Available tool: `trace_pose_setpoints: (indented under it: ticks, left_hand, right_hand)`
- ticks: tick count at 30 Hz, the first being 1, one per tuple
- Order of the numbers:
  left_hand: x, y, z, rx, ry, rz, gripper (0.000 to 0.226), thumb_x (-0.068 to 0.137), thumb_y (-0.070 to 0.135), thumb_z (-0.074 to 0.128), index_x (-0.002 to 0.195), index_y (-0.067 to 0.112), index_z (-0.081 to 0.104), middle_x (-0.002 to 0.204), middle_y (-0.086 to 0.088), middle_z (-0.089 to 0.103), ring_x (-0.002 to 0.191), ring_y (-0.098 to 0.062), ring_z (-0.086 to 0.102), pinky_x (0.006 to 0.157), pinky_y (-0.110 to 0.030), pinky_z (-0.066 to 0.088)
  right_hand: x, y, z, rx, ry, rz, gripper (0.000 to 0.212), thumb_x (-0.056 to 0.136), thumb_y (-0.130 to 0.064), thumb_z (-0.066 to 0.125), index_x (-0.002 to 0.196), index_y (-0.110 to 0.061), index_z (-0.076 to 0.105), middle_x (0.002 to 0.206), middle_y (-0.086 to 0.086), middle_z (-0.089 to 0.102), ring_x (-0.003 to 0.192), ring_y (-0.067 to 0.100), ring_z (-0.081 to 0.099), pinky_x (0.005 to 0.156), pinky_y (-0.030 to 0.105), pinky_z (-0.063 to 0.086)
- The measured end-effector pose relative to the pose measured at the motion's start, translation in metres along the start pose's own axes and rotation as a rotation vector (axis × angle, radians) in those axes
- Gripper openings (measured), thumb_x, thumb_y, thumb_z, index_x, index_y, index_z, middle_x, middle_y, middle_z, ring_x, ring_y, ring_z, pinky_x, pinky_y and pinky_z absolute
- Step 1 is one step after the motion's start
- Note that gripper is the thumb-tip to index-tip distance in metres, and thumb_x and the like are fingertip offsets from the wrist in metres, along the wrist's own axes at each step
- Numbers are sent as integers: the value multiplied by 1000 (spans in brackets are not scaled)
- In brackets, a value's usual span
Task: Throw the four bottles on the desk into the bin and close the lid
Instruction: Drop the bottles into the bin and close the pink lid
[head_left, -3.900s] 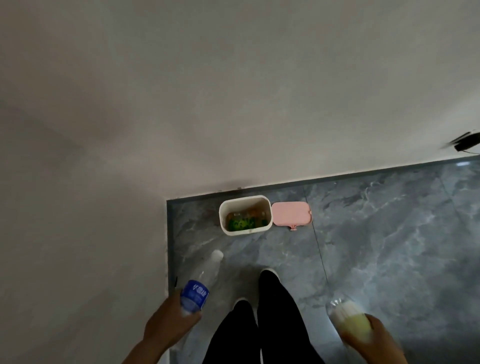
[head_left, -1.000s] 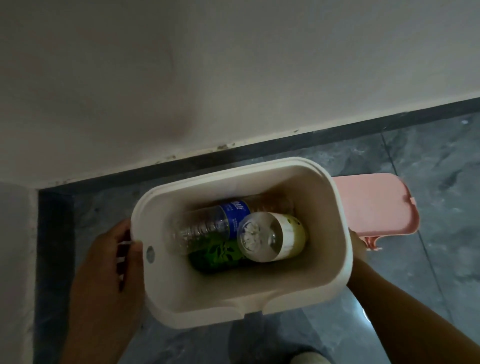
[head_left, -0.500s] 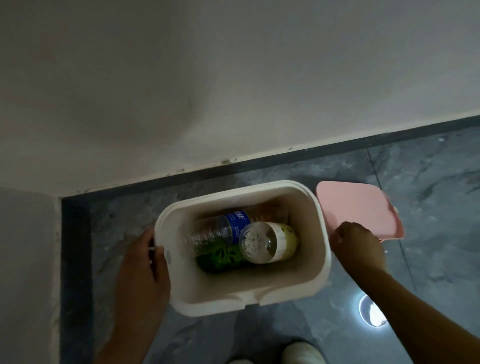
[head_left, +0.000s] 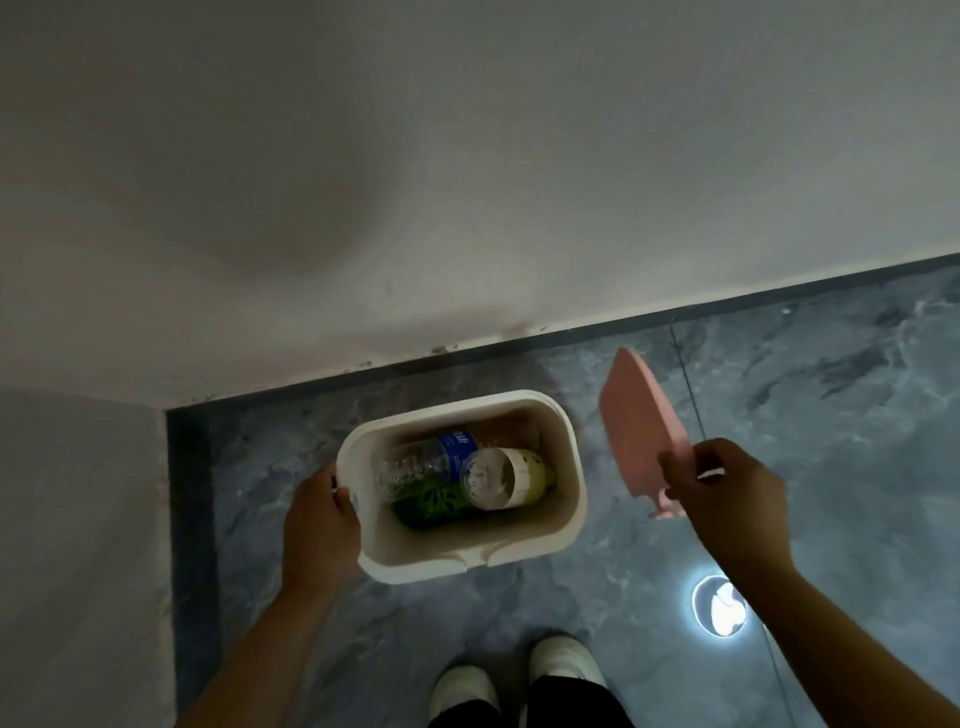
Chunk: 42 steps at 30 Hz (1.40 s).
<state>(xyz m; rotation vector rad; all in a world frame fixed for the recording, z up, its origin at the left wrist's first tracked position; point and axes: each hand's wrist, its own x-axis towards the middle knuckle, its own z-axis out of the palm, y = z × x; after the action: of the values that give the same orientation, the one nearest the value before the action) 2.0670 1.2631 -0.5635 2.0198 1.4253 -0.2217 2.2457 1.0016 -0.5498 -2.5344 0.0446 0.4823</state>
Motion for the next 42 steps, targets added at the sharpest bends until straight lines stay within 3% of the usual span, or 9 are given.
trace_pose_setpoints:
  ticks: [3, 7, 11, 23, 26, 30, 35, 38, 42]
  left_hand:
    - [-4, 9, -7, 2, -45, -12, 23, 94, 9, 43, 111, 3, 58, 106, -20, 65, 93, -29, 61, 82, -37, 51]
    - [-13, 19, -18, -11, -55, -7, 25, 94, 8, 43, 115, 3, 56, 113, -21, 62, 99, -31, 61, 88, -41, 52]
    - [-19, 26, -25, -5, -73, -18, 27, 95, 10, 43, 118, 3, 55, 116, -22, 60, 101, -31, 61, 91, -43, 53]
    - [-23, 36, -29, -658, -390, -213, 29, 91, 16, 52, 119, 16, 54, 122, -17, 59, 104, -30, 61, 97, -44, 47]
    - [-24, 25, -29, -515, -392, -127, 30, 90, 16, 52, 119, 10, 56, 120, -17, 61, 110, -33, 58, 101, -53, 45]
    - [-25, 5, -26, -357, -279, -125, 37, 89, 17, 56, 124, 4, 52, 108, -6, 58, 99, -26, 58, 80, -32, 52]
    - [-23, -10, -17, -251, -164, -124, 30, 87, 11, 57, 116, 3, 60, 105, -12, 64, 90, -26, 61, 77, -34, 52]
    - [-22, -16, -11, -145, -92, -46, 23, 87, 13, 57, 108, 4, 64, 90, -4, 61, 82, -21, 57, 58, -21, 39]
    - [-21, -22, -4, -112, -49, 9, 22, 87, 14, 58, 106, 4, 64, 99, -11, 68, 81, -18, 56, 61, -24, 40]
  right_hand:
    - [-11, -15, -23, 148, 21, 25, 15, 81, -22, 68, 75, -10, 63, 72, 11, 72, 64, 25, 69, 52, 7, 43]
    - [-25, -40, -57, 335, 19, 36, 13, 82, -25, 67, 74, -15, 65, 60, -3, 72, 50, -9, 65, 47, -4, 41]
    - [-34, -60, -85, 474, 47, -11, 15, 80, -27, 67, 66, -27, 61, 56, -28, 68, 51, -14, 63, 49, -6, 41]
    - [-48, -56, -44, 926, -448, 179, 13, 65, -26, 69, 71, -16, 76, 56, 11, 71, 51, 15, 68, 52, 18, 56]
    - [-53, -50, -19, 907, -520, 244, 22, 67, -27, 70, 81, -11, 74, 61, 10, 72, 56, 16, 69, 55, 20, 57]
    - [-54, -46, 10, 699, -541, 225, 20, 88, -13, 59, 107, -14, 61, 76, 6, 73, 58, 12, 70, 55, 20, 57]
    - [-51, -42, 34, 386, -517, 75, 53, 89, -14, 58, 138, -24, 38, 106, 15, 67, 72, 18, 67, 69, 25, 56]
    - [-49, -38, 45, 202, -444, -7, 54, 87, -14, 62, 137, -17, 44, 114, 12, 64, 83, 21, 63, 79, 29, 50]
    - [-48, -33, 52, 89, -362, -59, 49, 84, -16, 65, 131, -15, 52, 112, 12, 65, 85, 21, 63, 77, 24, 44]
